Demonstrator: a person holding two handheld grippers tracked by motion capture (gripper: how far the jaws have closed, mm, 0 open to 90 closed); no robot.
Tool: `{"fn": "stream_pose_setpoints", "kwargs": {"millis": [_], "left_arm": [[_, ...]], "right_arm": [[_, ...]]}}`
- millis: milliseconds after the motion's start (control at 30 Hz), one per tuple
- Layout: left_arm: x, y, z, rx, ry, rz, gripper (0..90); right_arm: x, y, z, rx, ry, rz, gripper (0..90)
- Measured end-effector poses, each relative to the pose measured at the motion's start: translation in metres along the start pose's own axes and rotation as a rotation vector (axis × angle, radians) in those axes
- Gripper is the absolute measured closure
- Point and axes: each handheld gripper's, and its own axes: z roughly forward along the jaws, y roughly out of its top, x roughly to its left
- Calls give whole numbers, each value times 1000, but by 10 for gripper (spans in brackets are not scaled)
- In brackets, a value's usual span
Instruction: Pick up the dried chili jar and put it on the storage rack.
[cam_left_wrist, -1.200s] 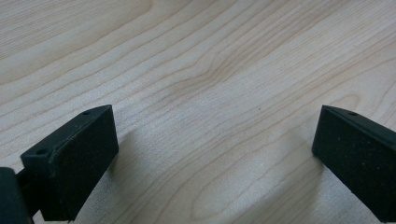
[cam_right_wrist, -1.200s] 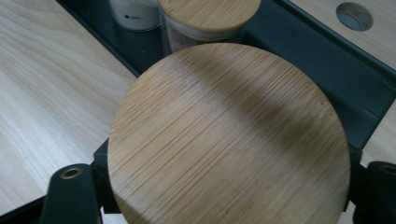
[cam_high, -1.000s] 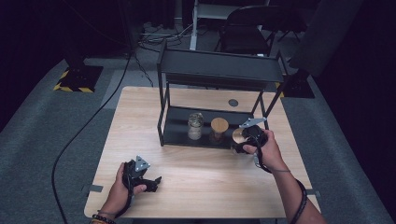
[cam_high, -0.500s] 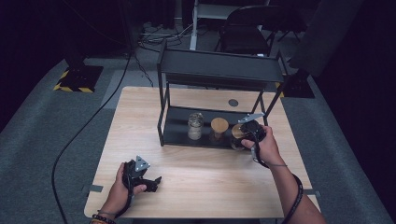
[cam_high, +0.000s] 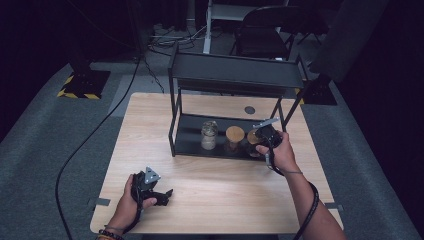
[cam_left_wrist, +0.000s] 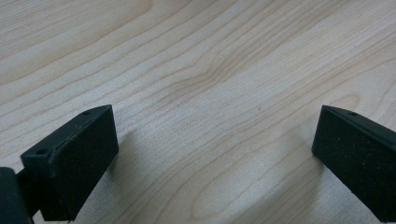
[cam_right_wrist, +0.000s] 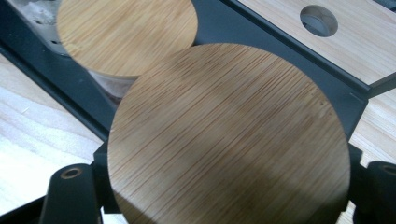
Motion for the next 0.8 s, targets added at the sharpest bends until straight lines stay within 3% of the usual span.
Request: {"fn": "stream_pose_setpoints", "kwargs": {"millis": [800], "left_arm": [[0,0,0,0,-1,2,0]], "right_arm": [[-6,2,22,10,-35,27,252]]}}
